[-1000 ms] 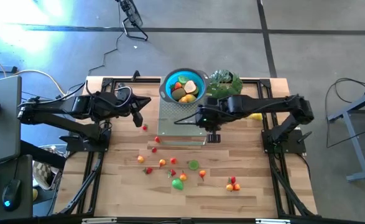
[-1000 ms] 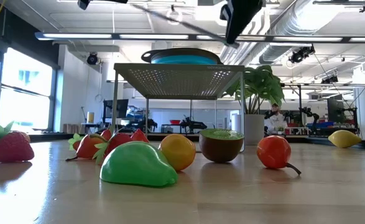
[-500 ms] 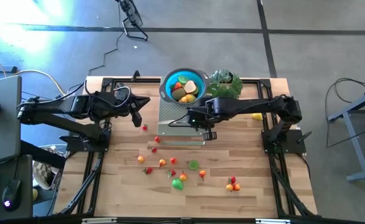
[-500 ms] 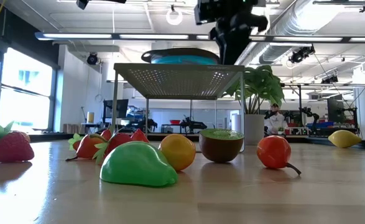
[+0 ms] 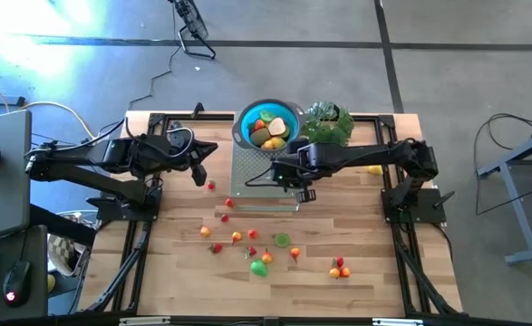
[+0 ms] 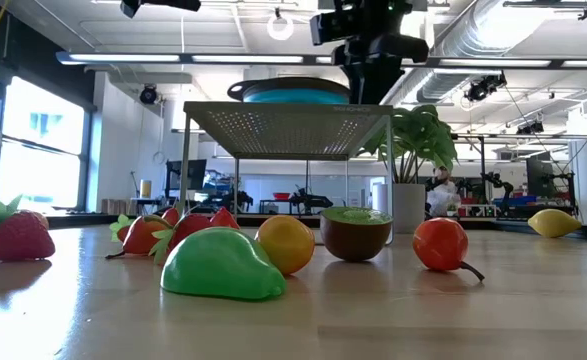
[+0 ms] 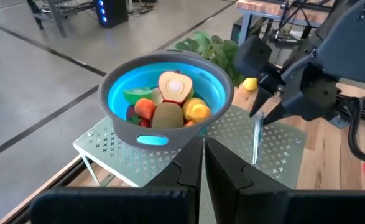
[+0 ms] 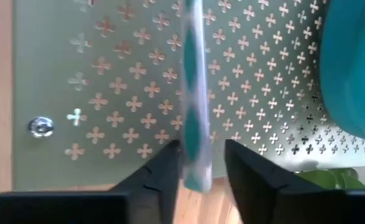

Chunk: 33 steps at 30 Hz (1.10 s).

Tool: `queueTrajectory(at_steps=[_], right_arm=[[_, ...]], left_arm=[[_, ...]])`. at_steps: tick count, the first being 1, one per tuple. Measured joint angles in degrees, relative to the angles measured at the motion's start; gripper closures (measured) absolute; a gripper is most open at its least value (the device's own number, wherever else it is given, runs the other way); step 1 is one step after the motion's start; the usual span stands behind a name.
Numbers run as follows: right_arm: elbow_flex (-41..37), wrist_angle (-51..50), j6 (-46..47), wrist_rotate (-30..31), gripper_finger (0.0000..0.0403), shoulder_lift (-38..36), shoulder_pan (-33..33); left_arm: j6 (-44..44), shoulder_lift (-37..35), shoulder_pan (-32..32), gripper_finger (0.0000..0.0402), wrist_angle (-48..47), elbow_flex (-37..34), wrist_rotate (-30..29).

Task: Pick & Place Fruit
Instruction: Put the blue table knife on the shelf, then put the yellow lemon in the blue bowl on the shelf

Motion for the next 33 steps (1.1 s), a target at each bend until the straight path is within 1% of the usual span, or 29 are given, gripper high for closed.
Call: queueTrajectory(at_steps=[3, 6, 8, 12, 15, 19, 22, 27, 30, 33], right_arm=[[0.0, 0.0, 0.3, 0.3, 0.0244, 0.0, 0.0], [0.1, -1.3, 1.4, -0.2, 0.0227, -0.8, 0.1], [1.2, -2.9, 2.9, -1.3, 0.0228, -1.3, 0.1], [4.4, -5.5, 5.6, -3.7, 0.0246, -3.6, 0.2], [6.7, -5.6, 8.1, -6.1, 0.0259, -5.6, 0.6], [8.9, -5.9, 13.1, -7.0, 0.0269, -9.2, 1.8], [10.0, -7.3, 18.8, -9.9, 0.027, -11.9, 2.7], [10.1, -10.0, 34.3, -14.7, 0.0273, -15.9, 3.6], [10.1, -14.0, 41.2, -15.1, 0.028, -17.4, 4.7], [10.1, -19.8, 45.8, -13.3, 0.0289, -17.9, 6.5]], left_arm=[[0.0, 0.0, 0.0, 0.0388, 0.0, 0.0, 0.0], [0.0, 0.0, 0.0, 0.0388, 0.0, 0.0, 0.0], [0.0, 0.0, 0.0, 0.0388, 0.0, 0.0, 0.0], [0.0, 0.0, 0.0, 0.0388, 0.0, 0.0, 0.0], [0.0, 0.0, 0.0, 0.0388, 0.0, 0.0, 0.0], [0.0, 0.0, 0.0, 0.0388, 0.0, 0.0, 0.0], [0.0, 0.0, 0.0, 0.0388, 0.0, 0.0, 0.0], [0.0, 0.0, 0.0, 0.0388, 0.0, 0.0, 0.0], [0.0, 0.0, 0.0, 0.0388, 0.0, 0.0, 0.0], [0.0, 0.0, 0.0, 0.0388, 0.0, 0.0, 0.0]])
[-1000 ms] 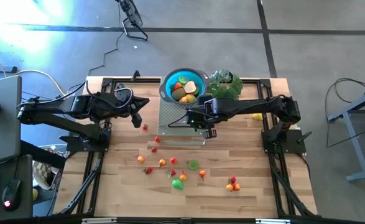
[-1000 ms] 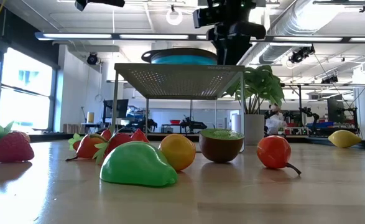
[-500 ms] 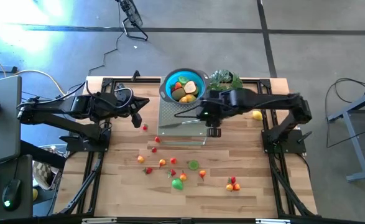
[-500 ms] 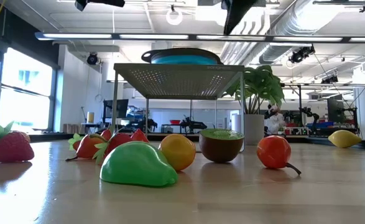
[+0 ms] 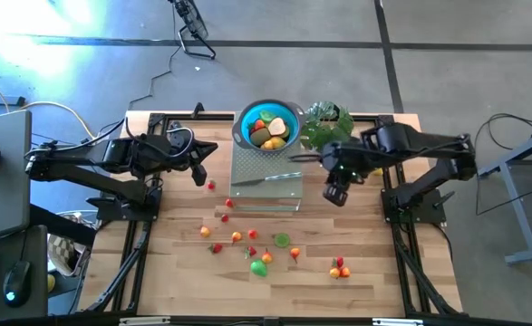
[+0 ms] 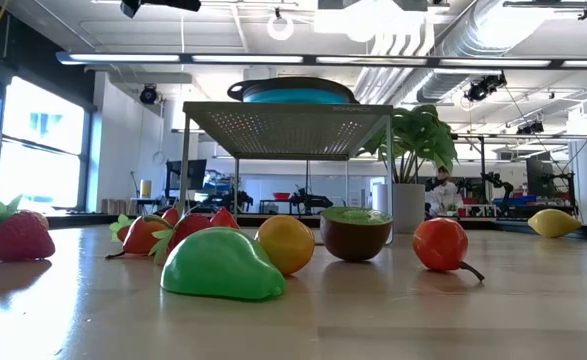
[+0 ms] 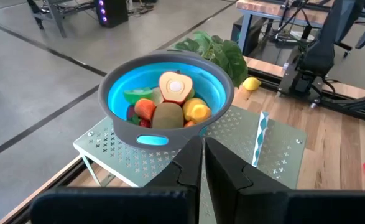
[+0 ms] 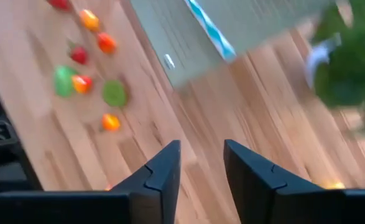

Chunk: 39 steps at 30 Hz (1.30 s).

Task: Pick & Place Fruit
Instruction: Put the yellow lemon in the blue bowl on the shelf

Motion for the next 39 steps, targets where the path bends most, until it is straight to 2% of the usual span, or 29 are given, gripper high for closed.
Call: queueTrajectory(at_steps=[2, 7, 14, 20, 27, 36, 39], right_arm=[[-0.2, -2.4, 2.6, 0.7, 0.0296, 0.0, 1.2], [-3.4, 0.2, 6.5, -0.6, 0.032, -1.5, 3.2], [-11.7, -0.2, 26.9, 5.3, 0.036, -2.2, 5.8], [-21.5, 0.1, 40.6, 5.2, 0.0395, -3.5, 8.4], [-32.9, 4.1, 55.2, 7.3, 0.04, -7.0, 10.3], [-47.9, 7.1, 80.8, 20.1, 0.04, -14.6, 10.4], [-52.8, 7.3, 85.5, 20.6, 0.04, -16.1, 9.1]], left_arm=[[0.0, 0.0, 0.0, 0.0388, 0.0, 0.0, 0.0], [0.0, 0.0, 0.0, 0.0388, 0.0, 0.0, 0.0], [0.0, 0.0, 0.0, 0.0388, 0.0, 0.0, 0.0], [0.0, 0.0, 0.0, 0.0388, 0.0, 0.0, 0.0], [0.6, 0.0, 0.0, 0.0388, -0.1, 0.0, 0.0], [0.6, 0.0, 0.0, 0.0388, -1.8, 0.0, 0.0], [0.6, 0.0, 0.0, 0.0388, -1.8, 0.0, 0.0]])
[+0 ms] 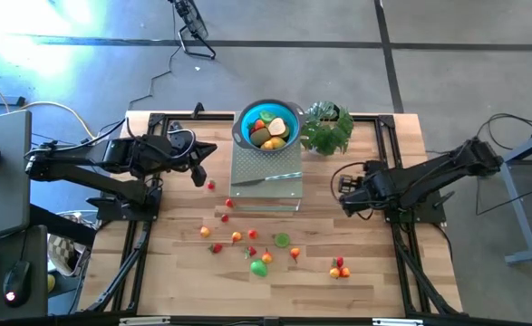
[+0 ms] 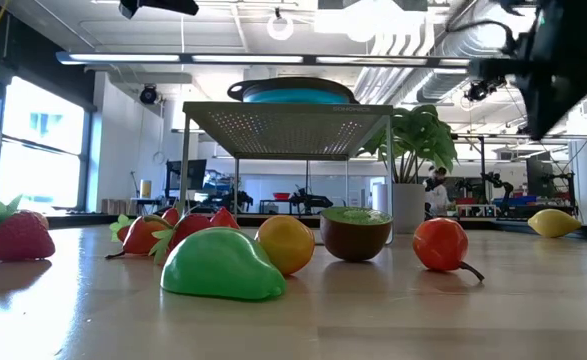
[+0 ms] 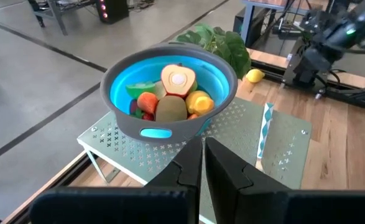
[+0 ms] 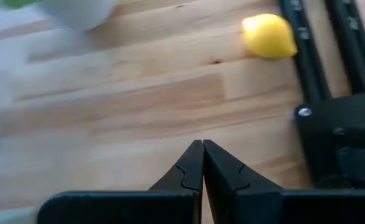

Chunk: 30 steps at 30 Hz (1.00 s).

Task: Pick & Place Fruit
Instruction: Put the yellow lemon in the blue bowl on the shelf

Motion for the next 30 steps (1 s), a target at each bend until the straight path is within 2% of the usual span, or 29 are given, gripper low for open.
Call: queueTrajectory(at_steps=[7, 14, 20, 26, 30], right_arm=[[-5.4, 0.2, 0.4, 0.2, 0.04, -0.6, -4.9], [-5.5, -0.3, -1.6, 4.7, 0.0401, -0.6, -11.3], [-5.5, 0.1, -4.7, 5.7, 0.0401, -0.6, -17.2], [-5.5, 1.1, -6.8, 11.4, 0.0401, -0.6, -22.2], [-5.5, 3.0, -10.8, 12.6, 0.0401, -0.6, -26.7]], left_arm=[[0.0, 0.0, 0.0, 0.0388, 0.0, 0.0, -0.9], [0.0, 0.0, 0.0, 0.0388, 0.0, 0.0, -2.1], [1.0, 0.0, 0.0, 0.0388, 0.0, 0.0, -2.1], [2.4, 0.0, 0.0, 0.0388, 0.1, 0.0, -2.9], [2.4, 0.0, 0.0, 0.0388, 0.1, 0.0, -3.6]])
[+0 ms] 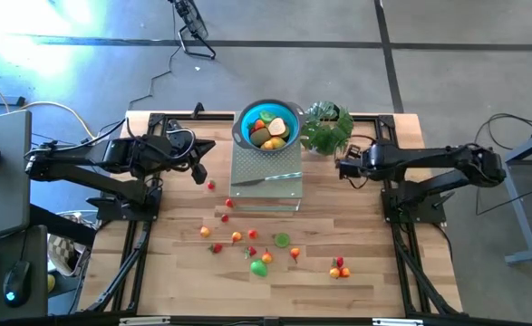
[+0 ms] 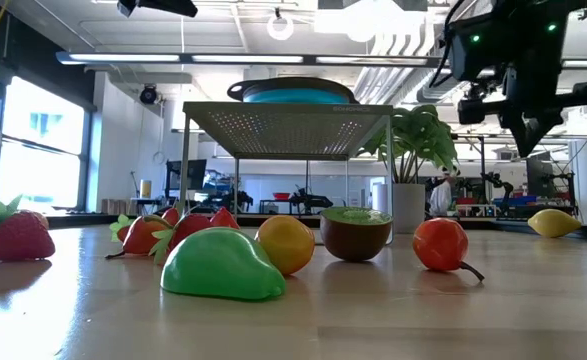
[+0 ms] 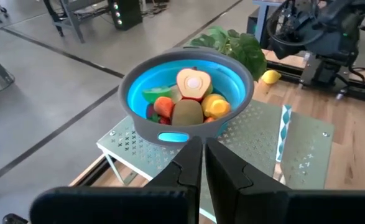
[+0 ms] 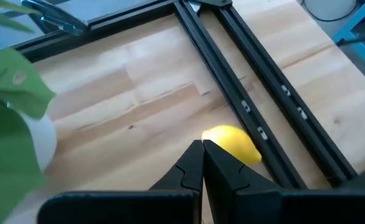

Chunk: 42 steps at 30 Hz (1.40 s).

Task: Pick & Place Fruit
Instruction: Put the yellow lemon in the blue bowl on the shelf

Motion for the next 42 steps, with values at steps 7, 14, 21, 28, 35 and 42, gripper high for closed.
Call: queueTrajectory(at_steps=[7, 14, 21, 28, 35, 42], right_arm=[[0.0, 6.9, -11.5, -0.1, 0.0401, 0.3, -9.5], [0.0, 6.5, -19.7, -4.8, 0.0401, 0.3, -18.4], [0.0, 6.9, -28.7, -8.1, 0.0401, 0.3, -24.1], [-5.9, 15.5, -31.4, -12.6, 0.0401, 0.3, -26.4], [-11.3, 19.5, -28.6, -11.5, 0.0401, 0.3, -26.3], [-13.4, 22.3, -28.5, -8.4, 0.0401, 0.3, -26.7]], left_arm=[[0.0, 0.0, 0.0, 0.0388, 0.0, 0.0, 0.0], [0.0, 0.0, 0.0, 0.0388, 0.0, 0.0, 0.0], [0.0, 0.0, 0.0, 0.0388, 0.0, 0.0, 0.0], [-0.1, 0.0, 0.0, 0.0388, 0.4, 0.0, 0.0], [-0.1, 0.0, 0.0, 0.0388, 0.4, 0.0, 0.0], [-0.3, 0.5, 0.0, 0.0388, 0.4, 0.0, 0.0]])
